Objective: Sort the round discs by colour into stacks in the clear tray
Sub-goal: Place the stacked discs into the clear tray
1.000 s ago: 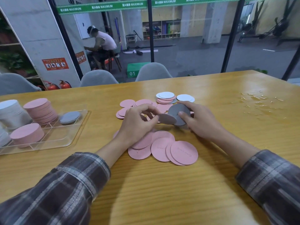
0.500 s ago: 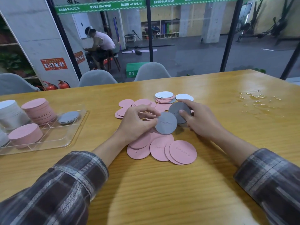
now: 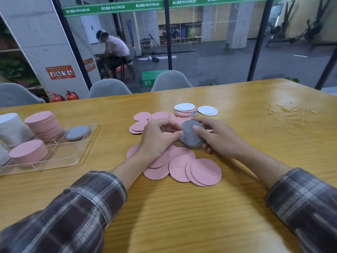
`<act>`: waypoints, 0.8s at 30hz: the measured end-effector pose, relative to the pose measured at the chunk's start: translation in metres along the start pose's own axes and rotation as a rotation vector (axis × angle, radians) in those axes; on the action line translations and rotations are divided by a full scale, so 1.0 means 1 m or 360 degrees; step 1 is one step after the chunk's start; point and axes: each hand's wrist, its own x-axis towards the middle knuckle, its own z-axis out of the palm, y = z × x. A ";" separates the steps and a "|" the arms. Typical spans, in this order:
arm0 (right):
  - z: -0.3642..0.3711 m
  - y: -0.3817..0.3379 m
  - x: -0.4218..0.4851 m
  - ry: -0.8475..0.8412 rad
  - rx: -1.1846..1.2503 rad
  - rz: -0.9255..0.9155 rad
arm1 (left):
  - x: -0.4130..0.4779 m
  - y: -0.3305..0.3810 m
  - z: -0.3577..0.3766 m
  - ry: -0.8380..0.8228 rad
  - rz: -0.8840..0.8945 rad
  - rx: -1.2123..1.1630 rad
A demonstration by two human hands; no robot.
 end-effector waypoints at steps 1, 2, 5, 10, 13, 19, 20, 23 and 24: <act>0.000 0.000 0.000 -0.0005 -0.0038 -0.0029 | 0.000 0.000 0.001 -0.0002 0.0015 0.0027; 0.000 0.001 -0.001 -0.0005 -0.0068 -0.0045 | 0.001 -0.001 0.001 -0.0004 0.0028 0.0050; -0.001 0.004 0.001 0.0020 -0.0092 -0.0063 | 0.003 -0.002 0.002 -0.0018 0.0077 0.0134; -0.018 0.015 0.006 0.0197 -0.0229 -0.0034 | 0.018 0.000 0.000 -0.0087 0.0094 0.0313; -0.032 0.023 0.009 0.0320 -0.0355 0.0020 | 0.035 -0.006 0.004 -0.0135 0.0091 0.0476; -0.048 0.034 0.017 0.0474 -0.0417 0.0052 | 0.086 -0.014 0.026 -0.0299 0.0194 0.0830; -0.048 0.035 0.017 0.0484 -0.0414 0.0056 | 0.095 -0.015 0.031 -0.0315 0.0203 0.0865; -0.048 0.038 0.019 0.0507 -0.0399 0.0077 | 0.113 -0.017 0.046 -0.0361 0.0237 0.0995; -0.048 0.038 0.020 0.0512 -0.0405 0.0080 | 0.118 -0.017 0.051 -0.0370 0.0246 0.1035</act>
